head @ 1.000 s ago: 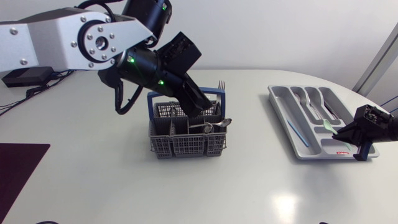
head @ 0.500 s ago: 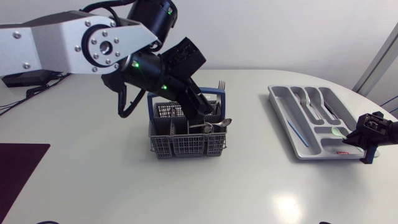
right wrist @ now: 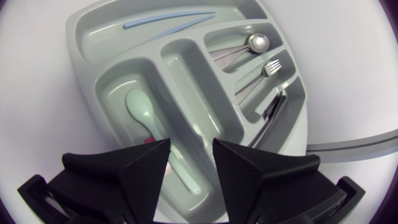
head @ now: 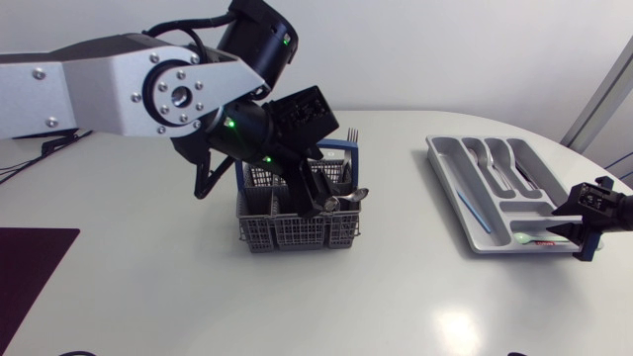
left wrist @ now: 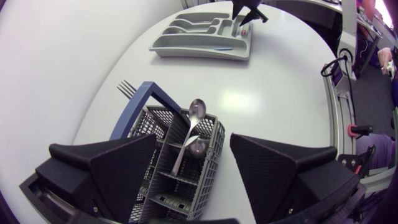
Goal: Unload the cutlery basket into the drawer organizer.
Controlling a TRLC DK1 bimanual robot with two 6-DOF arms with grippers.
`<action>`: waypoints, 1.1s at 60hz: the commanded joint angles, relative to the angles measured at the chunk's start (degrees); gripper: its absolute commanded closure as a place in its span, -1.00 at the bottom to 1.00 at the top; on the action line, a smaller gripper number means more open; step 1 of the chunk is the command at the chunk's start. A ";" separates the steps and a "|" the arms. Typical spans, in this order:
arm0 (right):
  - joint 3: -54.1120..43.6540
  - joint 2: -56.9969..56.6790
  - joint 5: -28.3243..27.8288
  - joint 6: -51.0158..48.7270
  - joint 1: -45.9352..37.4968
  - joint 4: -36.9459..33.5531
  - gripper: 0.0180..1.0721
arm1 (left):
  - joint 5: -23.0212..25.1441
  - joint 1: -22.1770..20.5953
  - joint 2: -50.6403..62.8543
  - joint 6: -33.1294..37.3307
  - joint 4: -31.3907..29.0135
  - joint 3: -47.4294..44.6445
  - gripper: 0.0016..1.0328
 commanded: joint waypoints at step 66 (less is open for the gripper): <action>-27.40 -37.52 -6.51 16.96 14.61 -1.78 -0.60 | -16.05 -4.71 6.88 34.05 14.79 -9.22 0.07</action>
